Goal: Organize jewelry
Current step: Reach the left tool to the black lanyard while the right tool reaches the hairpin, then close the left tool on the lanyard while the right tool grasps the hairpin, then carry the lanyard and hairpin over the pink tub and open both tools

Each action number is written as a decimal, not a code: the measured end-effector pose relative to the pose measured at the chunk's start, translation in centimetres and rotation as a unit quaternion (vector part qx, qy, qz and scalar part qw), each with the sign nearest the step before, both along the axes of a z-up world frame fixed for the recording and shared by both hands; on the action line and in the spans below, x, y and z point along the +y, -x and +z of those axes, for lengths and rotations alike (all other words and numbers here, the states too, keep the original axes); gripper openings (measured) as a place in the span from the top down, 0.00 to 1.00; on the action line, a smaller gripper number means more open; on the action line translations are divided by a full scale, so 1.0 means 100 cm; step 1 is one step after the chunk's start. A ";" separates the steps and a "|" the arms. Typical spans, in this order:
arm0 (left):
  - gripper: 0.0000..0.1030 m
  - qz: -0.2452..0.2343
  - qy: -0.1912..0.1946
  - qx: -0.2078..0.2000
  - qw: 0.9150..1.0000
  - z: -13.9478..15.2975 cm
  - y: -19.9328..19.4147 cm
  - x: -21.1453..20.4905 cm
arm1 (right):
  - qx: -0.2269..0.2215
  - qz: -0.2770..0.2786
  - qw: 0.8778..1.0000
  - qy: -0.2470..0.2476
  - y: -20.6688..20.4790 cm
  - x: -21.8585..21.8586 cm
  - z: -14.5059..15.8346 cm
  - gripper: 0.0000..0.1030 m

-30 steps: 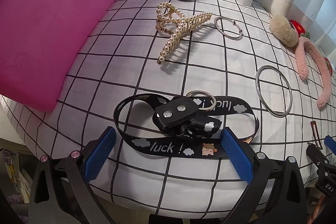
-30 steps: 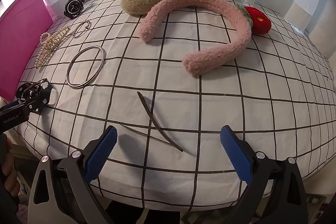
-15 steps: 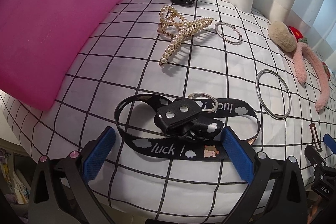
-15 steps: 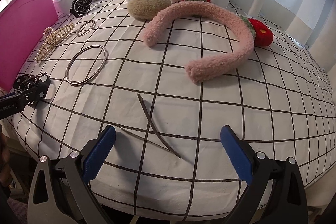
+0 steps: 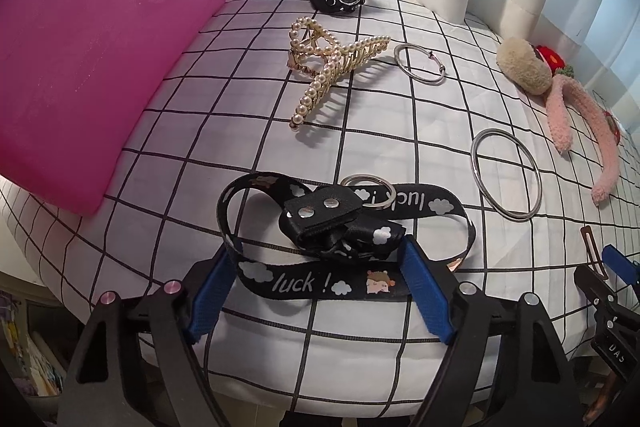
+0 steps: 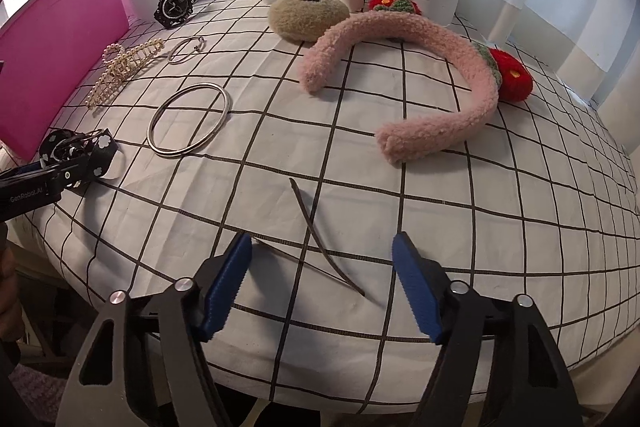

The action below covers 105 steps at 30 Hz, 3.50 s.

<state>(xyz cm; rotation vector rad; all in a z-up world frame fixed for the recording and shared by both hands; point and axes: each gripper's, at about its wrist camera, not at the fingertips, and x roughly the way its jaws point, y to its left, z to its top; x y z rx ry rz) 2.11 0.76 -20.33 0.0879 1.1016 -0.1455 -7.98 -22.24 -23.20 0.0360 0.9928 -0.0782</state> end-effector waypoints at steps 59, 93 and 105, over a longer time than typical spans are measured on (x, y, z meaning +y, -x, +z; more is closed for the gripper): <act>0.86 0.036 0.080 -0.220 0.972 0.242 -0.010 0.062 | -0.150 0.147 0.975 -0.076 -0.076 0.074 0.204 0.87; 0.86 0.173 0.054 -0.032 0.983 0.199 -0.168 0.259 | 0.084 0.336 0.931 -0.119 -0.344 0.369 0.196 0.87; 0.86 0.201 0.084 0.092 0.972 0.147 -0.200 0.278 | 0.199 0.306 0.928 -0.072 -0.382 0.403 0.145 0.87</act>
